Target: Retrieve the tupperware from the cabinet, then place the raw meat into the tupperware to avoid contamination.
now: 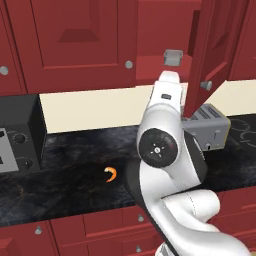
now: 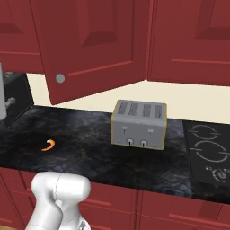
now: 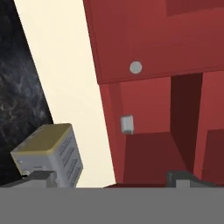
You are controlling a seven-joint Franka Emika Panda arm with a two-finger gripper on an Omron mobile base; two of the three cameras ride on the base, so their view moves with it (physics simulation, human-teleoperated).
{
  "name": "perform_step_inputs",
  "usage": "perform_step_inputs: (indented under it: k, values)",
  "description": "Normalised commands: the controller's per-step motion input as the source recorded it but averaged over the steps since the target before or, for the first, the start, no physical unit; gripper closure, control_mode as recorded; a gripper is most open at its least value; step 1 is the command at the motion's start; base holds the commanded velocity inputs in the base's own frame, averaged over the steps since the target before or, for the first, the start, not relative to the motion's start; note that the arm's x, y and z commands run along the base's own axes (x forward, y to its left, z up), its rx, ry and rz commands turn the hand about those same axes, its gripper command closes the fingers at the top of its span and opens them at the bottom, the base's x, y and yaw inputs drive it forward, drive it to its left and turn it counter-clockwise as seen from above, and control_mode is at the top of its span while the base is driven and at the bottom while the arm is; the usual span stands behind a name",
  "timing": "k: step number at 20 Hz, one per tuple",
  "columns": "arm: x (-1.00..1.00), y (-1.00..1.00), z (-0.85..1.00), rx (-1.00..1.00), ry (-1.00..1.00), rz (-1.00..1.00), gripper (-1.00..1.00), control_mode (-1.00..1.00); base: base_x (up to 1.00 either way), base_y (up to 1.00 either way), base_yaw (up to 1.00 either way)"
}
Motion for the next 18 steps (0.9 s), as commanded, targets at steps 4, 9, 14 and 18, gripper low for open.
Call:
perform_step_inputs:
  k: [4,9,14,18]
  values:
    - [0.03,-0.28,0.0,-0.01,-0.05,-0.07,-1.0,-1.0,0.0,0.0,0.0]
    - [0.07,-0.37,0.0,0.0,-0.03,-0.02,-1.0,-1.0,0.0,0.0,0.0]
    - [0.28,-0.31,0.0,0.0,0.0,0.0,-1.0,-1.0,0.0,0.0,0.0]
    - [0.51,-0.21,-0.03,0.0,0.0,0.0,-1.0,-1.0,0.0,0.0,0.0]
